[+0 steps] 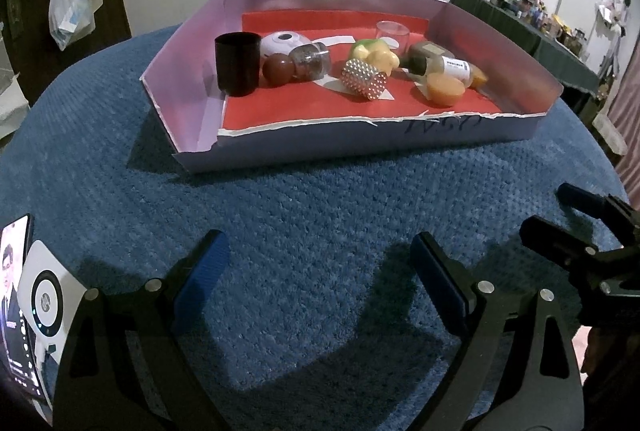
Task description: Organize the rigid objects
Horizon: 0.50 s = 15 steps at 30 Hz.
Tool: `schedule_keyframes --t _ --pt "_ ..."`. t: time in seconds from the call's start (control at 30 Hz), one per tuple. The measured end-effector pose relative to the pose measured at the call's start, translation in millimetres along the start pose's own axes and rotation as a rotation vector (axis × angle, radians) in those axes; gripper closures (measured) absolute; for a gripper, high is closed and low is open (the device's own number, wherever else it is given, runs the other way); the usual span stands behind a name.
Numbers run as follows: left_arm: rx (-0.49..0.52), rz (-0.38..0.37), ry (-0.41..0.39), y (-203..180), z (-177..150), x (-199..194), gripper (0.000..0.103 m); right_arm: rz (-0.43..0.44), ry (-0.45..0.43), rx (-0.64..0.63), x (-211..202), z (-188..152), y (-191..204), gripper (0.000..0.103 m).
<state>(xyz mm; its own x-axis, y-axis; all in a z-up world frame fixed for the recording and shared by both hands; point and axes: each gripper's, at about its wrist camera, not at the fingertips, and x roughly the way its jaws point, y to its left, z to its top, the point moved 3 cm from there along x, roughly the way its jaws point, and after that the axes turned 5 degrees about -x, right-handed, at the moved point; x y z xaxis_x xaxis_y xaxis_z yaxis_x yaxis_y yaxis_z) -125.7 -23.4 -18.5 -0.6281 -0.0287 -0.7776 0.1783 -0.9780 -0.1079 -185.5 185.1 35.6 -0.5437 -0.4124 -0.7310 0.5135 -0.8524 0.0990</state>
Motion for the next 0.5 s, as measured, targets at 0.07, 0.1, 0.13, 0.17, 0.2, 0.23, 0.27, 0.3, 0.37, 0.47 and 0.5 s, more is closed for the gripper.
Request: schedule_keyframes --t 0.07,0.1,0.13,0.17,0.2,0.23,0.27,0.3,0.37,0.47,0.5 --pt "0.008 0.008 0.000 -1.5 -0.5 0.9 0.009 -0.003 0.000 0.001 0.6 -0.4 -0.6 0.000" --pt "0.010 0.012 0.001 -2.2 -0.6 1.2 0.009 -0.002 -0.001 0.003 0.6 -0.4 -0.9 0.000" --pt "0.012 0.015 0.001 -2.7 -0.7 1.3 0.009 -0.001 -0.001 0.005 0.8 -0.5 -1.3 0.000" --pt "0.013 0.017 0.001 -2.7 -0.9 1.3 0.008 -0.002 -0.002 0.004 0.7 -0.6 -1.3 0.000" --pt "0.013 0.018 0.002 -2.7 -0.8 1.4 0.008 -0.002 -0.002 0.004 1.0 -0.7 -1.2 0.000" --pt "0.013 0.019 0.002 -2.6 -0.7 1.4 0.008 -0.003 -0.002 0.003 1.0 -0.8 -1.2 0.000" --pt "0.014 0.020 0.002 -2.7 -0.6 1.6 0.008 -0.004 -0.002 0.002 0.8 -0.8 -1.2 0.000" --pt "0.015 0.022 0.003 -2.9 -0.6 1.8 0.008 -0.003 -0.002 0.003 1.0 -0.7 -1.4 0.000" --pt "0.018 0.026 0.002 -3.5 -0.7 2.4 0.008 -0.003 -0.002 0.003 1.0 -0.8 -1.3 0.000" --pt "0.018 0.026 0.002 -3.7 -0.7 2.4 0.008 -0.006 -0.004 0.000 1.3 -1.4 -1.5 0.000" --pt "0.018 0.026 0.002 -3.8 -0.7 2.5 0.007 -0.009 -0.003 -0.003 1.6 -1.5 -1.2 0.000"
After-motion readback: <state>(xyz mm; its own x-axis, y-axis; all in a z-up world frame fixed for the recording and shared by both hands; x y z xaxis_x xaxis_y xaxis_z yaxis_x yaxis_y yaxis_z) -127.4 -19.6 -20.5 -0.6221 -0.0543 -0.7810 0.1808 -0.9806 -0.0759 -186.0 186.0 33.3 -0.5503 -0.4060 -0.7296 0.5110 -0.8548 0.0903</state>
